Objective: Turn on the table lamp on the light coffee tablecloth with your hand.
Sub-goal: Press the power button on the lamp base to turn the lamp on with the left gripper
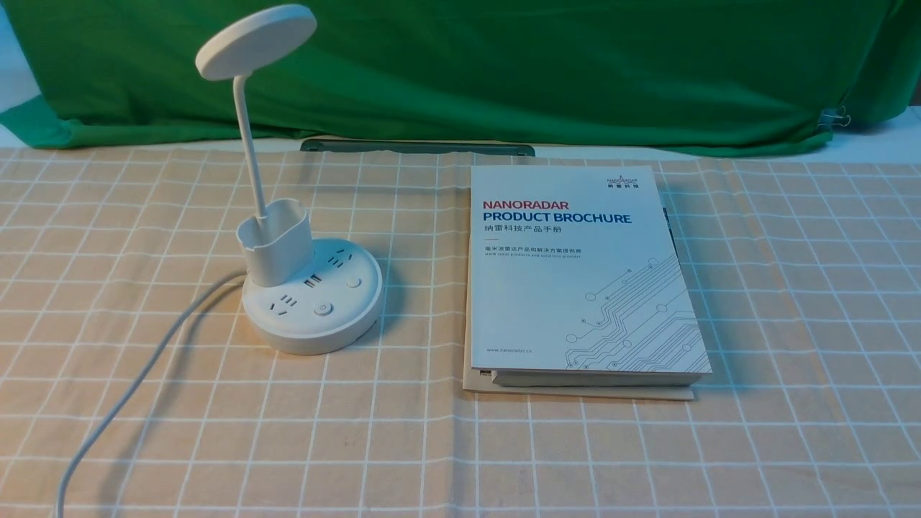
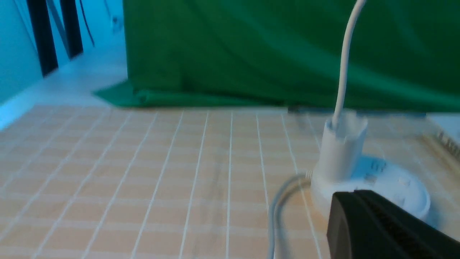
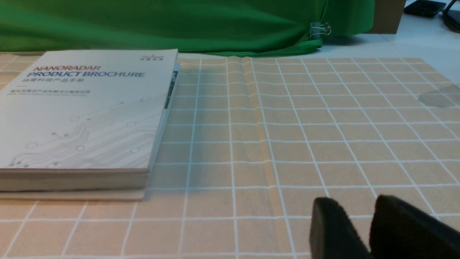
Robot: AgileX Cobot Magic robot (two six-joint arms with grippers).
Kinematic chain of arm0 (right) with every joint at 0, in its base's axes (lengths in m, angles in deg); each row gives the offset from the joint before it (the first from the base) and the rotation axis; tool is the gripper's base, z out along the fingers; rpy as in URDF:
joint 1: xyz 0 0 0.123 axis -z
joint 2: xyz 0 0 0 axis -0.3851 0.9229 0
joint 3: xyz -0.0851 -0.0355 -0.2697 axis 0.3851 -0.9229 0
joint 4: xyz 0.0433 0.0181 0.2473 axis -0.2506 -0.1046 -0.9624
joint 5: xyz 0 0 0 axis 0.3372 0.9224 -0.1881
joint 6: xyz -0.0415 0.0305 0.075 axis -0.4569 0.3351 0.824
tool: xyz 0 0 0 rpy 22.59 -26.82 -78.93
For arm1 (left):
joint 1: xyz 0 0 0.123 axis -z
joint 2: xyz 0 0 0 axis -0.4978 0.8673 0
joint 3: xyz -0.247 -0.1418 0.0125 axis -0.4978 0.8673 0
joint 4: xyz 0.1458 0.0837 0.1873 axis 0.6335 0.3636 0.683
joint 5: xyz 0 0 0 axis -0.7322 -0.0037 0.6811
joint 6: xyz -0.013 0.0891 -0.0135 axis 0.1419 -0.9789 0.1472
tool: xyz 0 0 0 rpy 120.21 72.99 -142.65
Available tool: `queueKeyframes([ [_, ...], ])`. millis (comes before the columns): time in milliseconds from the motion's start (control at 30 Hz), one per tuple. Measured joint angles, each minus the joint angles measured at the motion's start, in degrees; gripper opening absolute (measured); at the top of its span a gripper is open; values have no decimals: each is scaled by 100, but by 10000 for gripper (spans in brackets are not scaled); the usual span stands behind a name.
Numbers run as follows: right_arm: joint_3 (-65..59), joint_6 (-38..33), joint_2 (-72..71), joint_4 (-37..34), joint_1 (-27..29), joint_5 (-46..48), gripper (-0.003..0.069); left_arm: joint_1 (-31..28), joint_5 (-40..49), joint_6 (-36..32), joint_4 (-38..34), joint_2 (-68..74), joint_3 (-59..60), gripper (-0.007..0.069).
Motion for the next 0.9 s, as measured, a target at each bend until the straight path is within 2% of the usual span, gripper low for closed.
queueKeyframes([
  [67,0,0,0,0,0,0,238,0,-1162,22,0,0,0,1],
  [300,0,0,0,0,0,0,239,0,-4057,310,0,-4,0,1],
  [433,0,0,0,0,0,0,239,0,-4823,908,34,-11,-50,1],
  [533,0,0,0,0,0,0,239,0,-4384,1279,34,-18,-416,1],
  [667,0,0,0,0,0,0,239,0,-2161,1524,223,225,-1893,1],
  [700,0,0,0,0,0,0,239,0,-1923,1532,232,260,-2047,1],
  [767,0,0,0,0,0,0,239,0,-541,1525,282,872,-2887,1],
  [800,0,0,0,0,0,0,239,0,-541,1518,291,927,-2887,1],
  [867,0,0,0,0,0,0,239,0,377,1512,293,1806,-3287,1],
  [900,0,0,0,0,0,0,239,0,424,1512,282,1808,-3295,1],
])
